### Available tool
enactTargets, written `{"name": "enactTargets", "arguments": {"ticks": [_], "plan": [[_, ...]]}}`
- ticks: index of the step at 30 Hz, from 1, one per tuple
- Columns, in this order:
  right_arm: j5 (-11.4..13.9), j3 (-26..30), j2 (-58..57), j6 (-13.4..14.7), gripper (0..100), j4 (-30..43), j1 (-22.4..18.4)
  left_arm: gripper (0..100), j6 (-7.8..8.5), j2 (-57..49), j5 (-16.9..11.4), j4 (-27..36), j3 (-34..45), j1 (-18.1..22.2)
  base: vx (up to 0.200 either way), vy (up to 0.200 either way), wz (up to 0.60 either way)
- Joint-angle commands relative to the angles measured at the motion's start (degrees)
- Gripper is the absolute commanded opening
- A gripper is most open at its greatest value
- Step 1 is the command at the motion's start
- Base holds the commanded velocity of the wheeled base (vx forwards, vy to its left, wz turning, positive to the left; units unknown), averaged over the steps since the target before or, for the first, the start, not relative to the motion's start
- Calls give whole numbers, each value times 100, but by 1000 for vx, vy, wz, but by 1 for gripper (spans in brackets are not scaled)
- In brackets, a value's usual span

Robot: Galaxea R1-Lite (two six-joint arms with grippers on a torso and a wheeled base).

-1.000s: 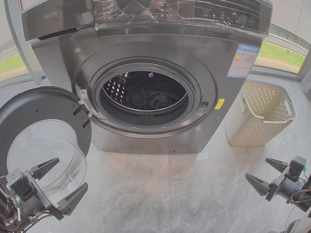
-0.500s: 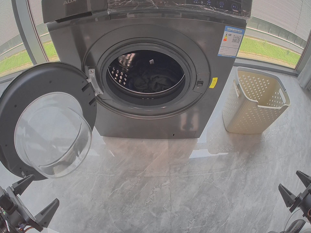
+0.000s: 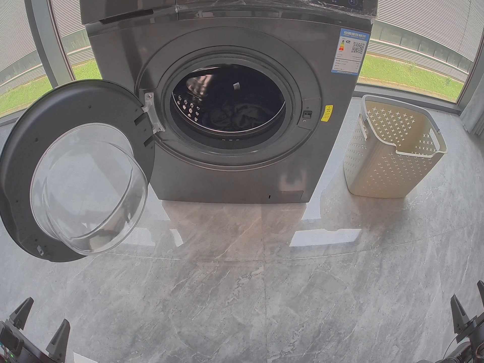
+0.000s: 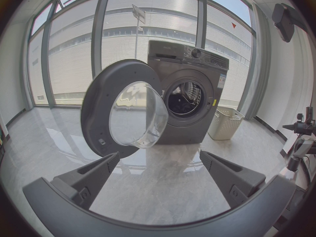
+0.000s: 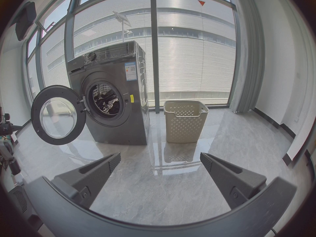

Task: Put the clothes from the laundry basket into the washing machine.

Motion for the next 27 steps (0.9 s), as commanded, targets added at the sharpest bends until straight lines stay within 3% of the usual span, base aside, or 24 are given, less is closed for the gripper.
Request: {"name": "enactTargets", "arguments": {"ticks": [1,2,3,4,6,8,10,13,15,16,18,19,21,22,23,24,25,27], "plan": [[625,81,-606,-89,100,9,-608,100,91,-337,-9,60,99,646,0,0,0],[748,81,-606,-124,100,-8,-591,100,188,-583,-44,95,99,857,0,0,0],[660,81,-606,-115,100,1,-573,100,416,-768,-79,113,99,892,0,0,0],[563,72,-606,-115,100,53,-573,100,487,-768,-79,113,99,875,0,0,0],[589,46,-606,-71,100,88,-573,100,337,-750,-88,200,99,866,0,0,0],[888,37,-606,-71,100,141,-591,100,232,-750,-123,464,81,839,0,0,0],[1442,-33,-606,-203,100,317,-591,100,293,-759,-106,526,64,848,0,0,0],[1539,-112,-606,-352,100,537,-573,100,302,-750,-141,403,99,839,0,0,0],[1512,-121,-606,-256,100,519,-582,100,284,-750,-132,394,99,839,0,0,0],[1178,-86,-606,34,100,449,-582,100,232,-750,-132,394,99,839,0,0,0],[651,-33,-606,201,100,317,-600,100,223,-759,-132,394,99,848,0,0,0],[677,-7,-606,148,100,238,-600,100,232,-759,-132,394,99,839,0,0,0],[1345,72,-606,-98,100,-35,-600,100,284,-759,-132,394,99,848,0,200,0],[1363,90,-606,-54,100,-61,-591,100,302,-750,-132,394,99,848,0,200,0],[1134,90,-606,61,100,-52,-582,100,311,-750,-132,394,99,848,0,200,0],[1134,90,-606,61,100,-52,-582,100,311,-750,-132,394,99,848,0,200,0],[361,90,-606,236,100,1,-591,100,320,-759,-132,394,99,848,0,200,0],[308,90,-606,175,100,88,-582,100,284,-759,-132,394,99,848,0,200,0]]}}
